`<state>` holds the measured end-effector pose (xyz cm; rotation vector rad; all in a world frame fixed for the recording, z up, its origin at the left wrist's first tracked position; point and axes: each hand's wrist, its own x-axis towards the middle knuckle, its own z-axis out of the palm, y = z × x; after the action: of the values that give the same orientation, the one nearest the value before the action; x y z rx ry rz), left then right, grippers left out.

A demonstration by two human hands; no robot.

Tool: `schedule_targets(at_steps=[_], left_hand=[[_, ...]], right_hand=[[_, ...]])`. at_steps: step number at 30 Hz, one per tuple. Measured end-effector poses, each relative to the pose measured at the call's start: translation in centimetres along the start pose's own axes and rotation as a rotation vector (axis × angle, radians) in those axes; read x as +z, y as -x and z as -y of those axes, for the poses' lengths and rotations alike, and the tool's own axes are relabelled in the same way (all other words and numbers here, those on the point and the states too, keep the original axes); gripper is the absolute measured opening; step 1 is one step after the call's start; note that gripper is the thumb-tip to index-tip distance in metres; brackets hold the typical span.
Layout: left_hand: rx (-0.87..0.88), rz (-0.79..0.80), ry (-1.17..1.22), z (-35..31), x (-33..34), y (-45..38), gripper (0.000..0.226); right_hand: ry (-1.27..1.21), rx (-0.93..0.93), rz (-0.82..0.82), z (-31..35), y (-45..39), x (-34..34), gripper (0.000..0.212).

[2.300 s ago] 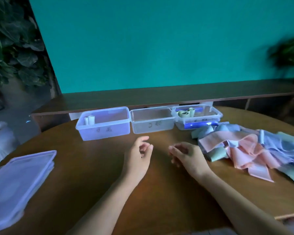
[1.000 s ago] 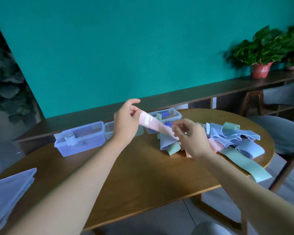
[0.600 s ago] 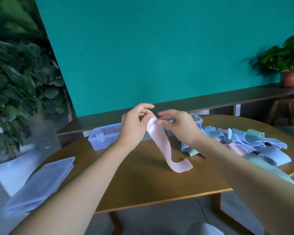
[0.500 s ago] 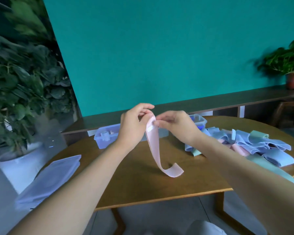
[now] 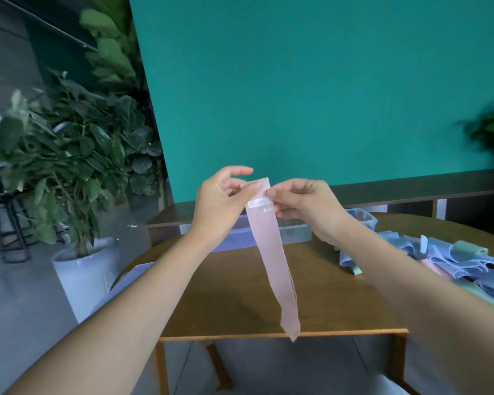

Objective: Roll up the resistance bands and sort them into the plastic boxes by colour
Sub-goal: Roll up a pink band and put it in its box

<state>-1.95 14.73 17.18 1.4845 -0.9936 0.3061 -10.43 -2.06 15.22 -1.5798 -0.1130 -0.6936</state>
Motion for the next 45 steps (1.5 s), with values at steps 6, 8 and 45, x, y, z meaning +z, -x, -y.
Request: schedule_targets(at_steps=[6, 8, 45], left_hand=[[-0.052, 0.026, 0.025, 0.7, -0.5, 0.7, 0.021], [-0.084, 0.045, 0.01, 2.2, 0.0, 1.0, 0.021], [-0.496, 0.038, -0.075, 32.4, 9.3, -2.0, 0.008]], right_hand=[[-0.046, 0.11, 0.051, -0.3, 0.3, -0.3, 0.014], [-0.001, 0.157, 0.045, -1.6, 0.2, -0.7, 0.015], [0.329, 0.406, 0.007, -27.3, -9.7, -6.1, 0.015]])
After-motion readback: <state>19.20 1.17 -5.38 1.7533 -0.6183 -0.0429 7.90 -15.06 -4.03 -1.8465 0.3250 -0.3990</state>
